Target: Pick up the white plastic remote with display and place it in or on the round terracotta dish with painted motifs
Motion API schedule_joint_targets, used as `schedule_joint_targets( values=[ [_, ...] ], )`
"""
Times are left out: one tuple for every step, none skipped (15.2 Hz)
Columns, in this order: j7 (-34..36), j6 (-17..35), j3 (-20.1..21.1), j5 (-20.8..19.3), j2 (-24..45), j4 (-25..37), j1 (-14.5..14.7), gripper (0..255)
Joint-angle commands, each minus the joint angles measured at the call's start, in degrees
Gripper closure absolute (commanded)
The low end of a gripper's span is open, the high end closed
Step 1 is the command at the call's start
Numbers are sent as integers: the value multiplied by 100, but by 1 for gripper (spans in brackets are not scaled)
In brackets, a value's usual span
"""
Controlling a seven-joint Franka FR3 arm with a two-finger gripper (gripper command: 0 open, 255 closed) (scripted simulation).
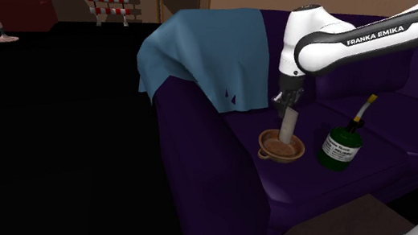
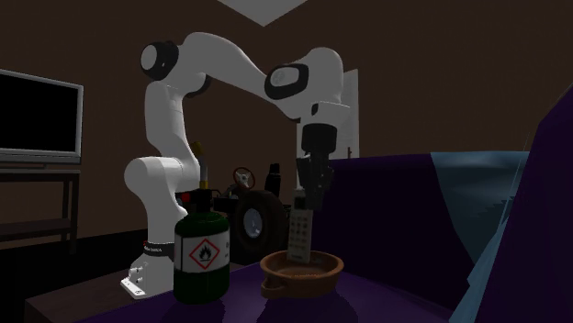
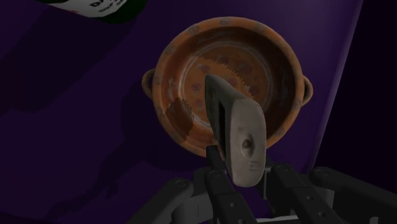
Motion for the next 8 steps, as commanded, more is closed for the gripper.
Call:
schedule_joint_targets(
  values=[
    [4,9,2,0,3,-4,1,255],
    [4,9,2,0,3,-4,1,255],
    [4,9,2,0,3,-4,1,255],
    [4,9,2,0,3,-4,1,255],
    [4,9,2,0,3,-4,1,255],
    [5,9,2,0,3,-3,1,0],
    [5,9,2,0,3,-3,1,0],
    [5,9,2,0,3,-3,1,0]
  ],
)
